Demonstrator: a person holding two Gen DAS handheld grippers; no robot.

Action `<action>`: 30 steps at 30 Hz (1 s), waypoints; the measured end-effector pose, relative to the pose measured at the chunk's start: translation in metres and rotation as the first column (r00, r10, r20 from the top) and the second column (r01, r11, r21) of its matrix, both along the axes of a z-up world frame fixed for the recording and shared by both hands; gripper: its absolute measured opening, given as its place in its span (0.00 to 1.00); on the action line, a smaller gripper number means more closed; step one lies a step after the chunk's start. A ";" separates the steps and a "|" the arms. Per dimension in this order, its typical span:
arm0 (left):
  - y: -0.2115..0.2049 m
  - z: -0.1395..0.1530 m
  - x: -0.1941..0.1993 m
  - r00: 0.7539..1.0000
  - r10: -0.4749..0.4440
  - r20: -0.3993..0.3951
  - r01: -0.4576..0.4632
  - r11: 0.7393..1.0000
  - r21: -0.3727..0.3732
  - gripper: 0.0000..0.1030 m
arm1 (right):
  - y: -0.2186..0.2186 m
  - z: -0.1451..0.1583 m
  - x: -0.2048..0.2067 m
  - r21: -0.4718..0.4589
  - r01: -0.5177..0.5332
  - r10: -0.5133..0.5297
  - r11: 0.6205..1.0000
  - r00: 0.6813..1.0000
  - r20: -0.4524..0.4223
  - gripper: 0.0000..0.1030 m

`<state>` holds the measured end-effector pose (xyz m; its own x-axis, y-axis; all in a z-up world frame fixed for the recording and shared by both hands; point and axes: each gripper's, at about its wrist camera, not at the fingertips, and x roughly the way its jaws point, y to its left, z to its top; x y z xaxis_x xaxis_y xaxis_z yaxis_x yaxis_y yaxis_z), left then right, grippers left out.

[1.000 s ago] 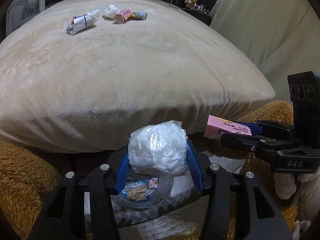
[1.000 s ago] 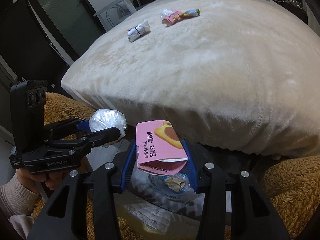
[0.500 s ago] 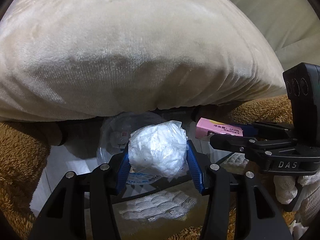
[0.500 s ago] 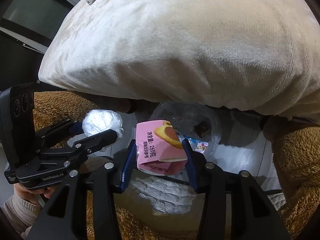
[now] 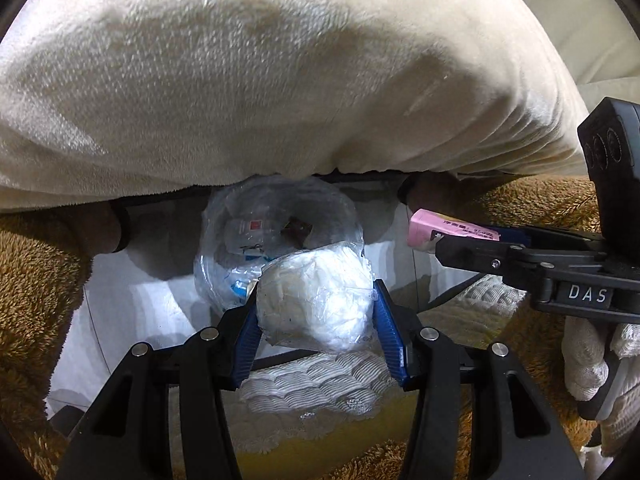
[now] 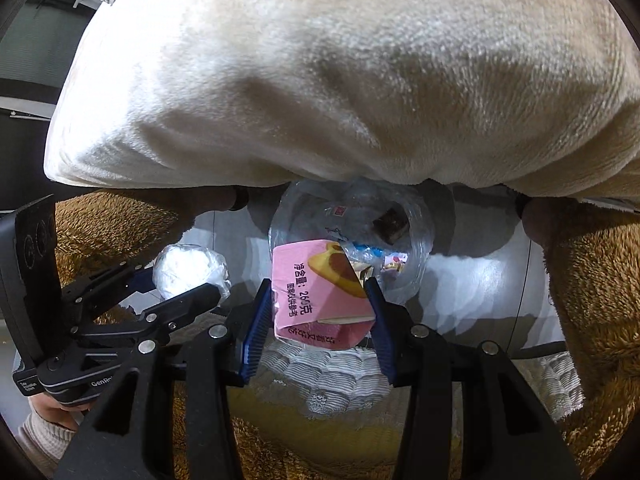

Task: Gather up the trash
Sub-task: 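Open both tools to drop the tissue ball and pink box into the bin, then raise both tools back over the bed toward the remaining trash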

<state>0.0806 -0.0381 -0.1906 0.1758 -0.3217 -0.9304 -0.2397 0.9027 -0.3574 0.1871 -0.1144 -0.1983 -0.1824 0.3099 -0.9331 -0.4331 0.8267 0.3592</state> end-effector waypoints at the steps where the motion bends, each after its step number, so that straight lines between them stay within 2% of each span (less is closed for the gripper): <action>1: 0.000 0.000 0.001 1.000 0.000 -0.007 0.000 1.000 0.000 0.49 | 0.002 -0.001 0.000 -0.004 -0.002 0.002 1.000 1.000 -0.004 0.45; 9: 0.003 -0.002 -0.001 1.000 -0.003 -0.029 0.003 1.000 0.005 0.50 | 0.002 -0.004 0.002 -0.015 0.011 -0.011 1.000 1.000 -0.012 0.46; 12: 0.000 -0.004 0.000 0.999 -0.012 -0.043 0.012 1.000 0.012 0.62 | 0.001 -0.003 0.003 -0.015 0.020 -0.020 1.000 1.000 -0.014 0.48; 13: 0.001 -0.003 0.000 0.999 -0.008 -0.042 0.008 1.000 0.022 0.65 | -0.001 -0.003 0.004 -0.011 0.030 -0.030 0.999 0.999 -0.016 0.57; 25: 0.005 0.006 -0.003 1.000 0.004 0.002 -0.004 0.999 0.038 0.65 | -0.002 0.005 0.005 0.008 0.040 -0.040 0.999 0.999 0.012 0.59; 30: 0.007 0.015 -0.005 0.999 0.016 0.044 -0.017 0.999 0.039 0.65 | -0.003 0.009 0.004 0.020 0.031 -0.032 0.999 0.999 0.029 0.59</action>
